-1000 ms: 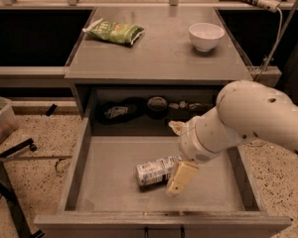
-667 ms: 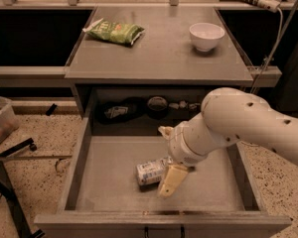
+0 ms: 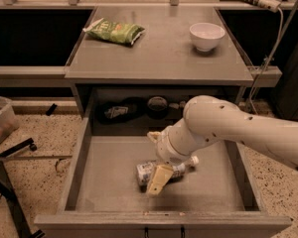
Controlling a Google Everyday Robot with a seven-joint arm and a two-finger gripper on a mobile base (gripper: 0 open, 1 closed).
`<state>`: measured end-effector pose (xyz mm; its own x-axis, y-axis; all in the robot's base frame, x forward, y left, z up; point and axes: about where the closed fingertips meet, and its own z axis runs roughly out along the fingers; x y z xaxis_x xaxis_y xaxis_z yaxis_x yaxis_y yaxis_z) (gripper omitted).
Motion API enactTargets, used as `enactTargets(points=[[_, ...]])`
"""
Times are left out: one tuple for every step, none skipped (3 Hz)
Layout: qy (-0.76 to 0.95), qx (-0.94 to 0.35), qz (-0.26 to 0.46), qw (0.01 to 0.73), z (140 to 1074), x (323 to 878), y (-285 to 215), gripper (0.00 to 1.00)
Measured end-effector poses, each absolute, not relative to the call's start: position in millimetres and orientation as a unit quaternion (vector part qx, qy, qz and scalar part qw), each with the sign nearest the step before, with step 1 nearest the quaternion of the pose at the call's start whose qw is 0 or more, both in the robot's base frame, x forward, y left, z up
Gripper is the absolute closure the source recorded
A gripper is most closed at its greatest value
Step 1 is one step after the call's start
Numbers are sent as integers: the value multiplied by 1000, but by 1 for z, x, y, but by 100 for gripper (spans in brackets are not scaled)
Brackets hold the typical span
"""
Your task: Pick blue plastic bottle from top drawer and place on counter
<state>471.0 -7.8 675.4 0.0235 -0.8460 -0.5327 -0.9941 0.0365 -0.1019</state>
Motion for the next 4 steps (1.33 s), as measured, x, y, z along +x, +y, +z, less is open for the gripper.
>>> enactTargets(points=[[684, -671, 163, 233, 659, 487, -8, 0], [691, -662, 177, 229, 644, 484, -10, 0], [700, -652, 186, 225, 633, 476, -16, 0], [700, -652, 186, 225, 633, 476, -16, 19]])
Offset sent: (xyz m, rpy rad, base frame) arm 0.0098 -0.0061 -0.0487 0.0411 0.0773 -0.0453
